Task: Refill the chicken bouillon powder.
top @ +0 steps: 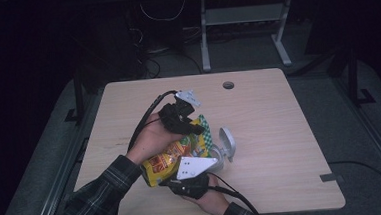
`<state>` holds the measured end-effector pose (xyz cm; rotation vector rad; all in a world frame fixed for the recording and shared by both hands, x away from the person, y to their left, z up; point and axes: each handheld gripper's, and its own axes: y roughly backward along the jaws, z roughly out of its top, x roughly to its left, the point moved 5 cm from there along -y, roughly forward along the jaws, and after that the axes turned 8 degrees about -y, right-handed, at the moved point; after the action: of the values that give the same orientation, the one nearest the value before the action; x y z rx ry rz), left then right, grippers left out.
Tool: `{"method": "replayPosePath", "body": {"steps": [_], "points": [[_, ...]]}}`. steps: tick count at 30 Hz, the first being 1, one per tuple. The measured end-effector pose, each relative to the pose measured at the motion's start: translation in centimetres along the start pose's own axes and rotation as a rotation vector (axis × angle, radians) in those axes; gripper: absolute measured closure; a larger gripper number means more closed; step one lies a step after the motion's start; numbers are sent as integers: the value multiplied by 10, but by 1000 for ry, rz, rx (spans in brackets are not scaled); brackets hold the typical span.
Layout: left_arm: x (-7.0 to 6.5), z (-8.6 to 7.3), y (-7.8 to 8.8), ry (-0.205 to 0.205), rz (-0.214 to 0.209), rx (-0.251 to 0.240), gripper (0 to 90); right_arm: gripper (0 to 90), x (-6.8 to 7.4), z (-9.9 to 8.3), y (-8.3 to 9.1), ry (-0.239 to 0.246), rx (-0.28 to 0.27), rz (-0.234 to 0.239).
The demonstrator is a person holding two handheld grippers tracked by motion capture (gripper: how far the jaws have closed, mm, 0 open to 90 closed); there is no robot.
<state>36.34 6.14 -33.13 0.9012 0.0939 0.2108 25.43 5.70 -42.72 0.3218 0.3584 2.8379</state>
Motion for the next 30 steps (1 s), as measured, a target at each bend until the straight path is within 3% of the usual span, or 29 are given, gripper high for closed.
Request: {"method": "replayPosePath", "body": {"steps": [30], "points": [[0, 0, -1, -2, -5, 15, 900, 900, 0, 0, 0, -9, -4, 3]]}}
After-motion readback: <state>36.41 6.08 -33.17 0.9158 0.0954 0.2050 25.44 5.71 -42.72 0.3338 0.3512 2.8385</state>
